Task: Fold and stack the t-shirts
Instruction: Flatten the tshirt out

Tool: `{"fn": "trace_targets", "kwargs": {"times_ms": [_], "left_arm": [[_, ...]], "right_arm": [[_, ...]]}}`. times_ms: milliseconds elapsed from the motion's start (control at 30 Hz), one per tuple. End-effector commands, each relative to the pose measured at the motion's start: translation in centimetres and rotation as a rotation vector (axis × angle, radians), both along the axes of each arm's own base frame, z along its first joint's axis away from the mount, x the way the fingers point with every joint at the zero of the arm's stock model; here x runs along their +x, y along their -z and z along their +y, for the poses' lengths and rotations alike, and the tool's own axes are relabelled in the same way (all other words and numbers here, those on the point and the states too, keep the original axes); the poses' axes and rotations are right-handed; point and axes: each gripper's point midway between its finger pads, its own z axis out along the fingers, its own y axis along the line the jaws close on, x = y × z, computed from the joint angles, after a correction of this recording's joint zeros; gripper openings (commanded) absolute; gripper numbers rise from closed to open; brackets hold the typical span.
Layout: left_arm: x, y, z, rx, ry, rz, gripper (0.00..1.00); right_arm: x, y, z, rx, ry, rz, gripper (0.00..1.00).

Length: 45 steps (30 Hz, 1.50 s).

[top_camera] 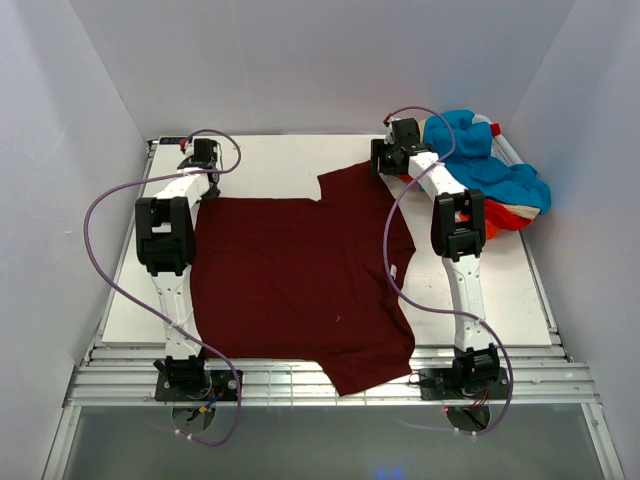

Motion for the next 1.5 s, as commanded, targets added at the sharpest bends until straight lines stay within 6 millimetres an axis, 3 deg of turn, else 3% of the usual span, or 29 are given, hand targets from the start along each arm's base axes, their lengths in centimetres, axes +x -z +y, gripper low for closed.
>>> {"fn": "trace_targets", "kwargs": {"times_ms": [0,267,367,667,833,967,1000,1033,1467], "left_arm": [[0.4,-1.4,0.7,0.014,-0.019,-0.023,0.44],[-0.2,-0.1,0.6,-0.005,-0.025,0.003,0.44],[-0.3,0.5,0.5,-0.010,-0.025,0.014,0.44],[-0.3,0.4,0.4,-0.020,-0.023,0.009,0.44],[-0.5,0.2,0.4,-0.020,-0.021,0.009,0.44],[-0.5,0.4,0.3,-0.023,-0.019,0.013,0.44],[-0.7,0.4,2.1,-0.023,-0.053,0.011,0.43],[-0.7,0.5,2.2,-0.021,-0.052,0.014,0.43],[0.1,3.9,2.0,-0.054,-0.026,0.064,0.34]], "right_arm": [[0.9,-0.1,0.5,0.041,-0.006,-0.020,0.67],[0.0,2.1,0.8,0.044,-0.023,0.031,0.66],[-0.8,2.9,1.4,0.058,-0.044,0.066,0.53],[-3.6,4.7,4.2,-0.007,-0.135,0.121,0.27],[-4.6,5.5,4.4,-0.033,-0.142,0.154,0.08],[-4.8,5.1,3.9,-0.081,-0.131,0.141,0.08],[-4.8,5.2,3.5,-0.099,-0.121,0.141,0.08],[-4.8,5.1,3.4,-0.106,-0.118,0.137,0.08],[-5.2,2.9,2.8,-0.126,-0.122,0.103,0.08]]}}
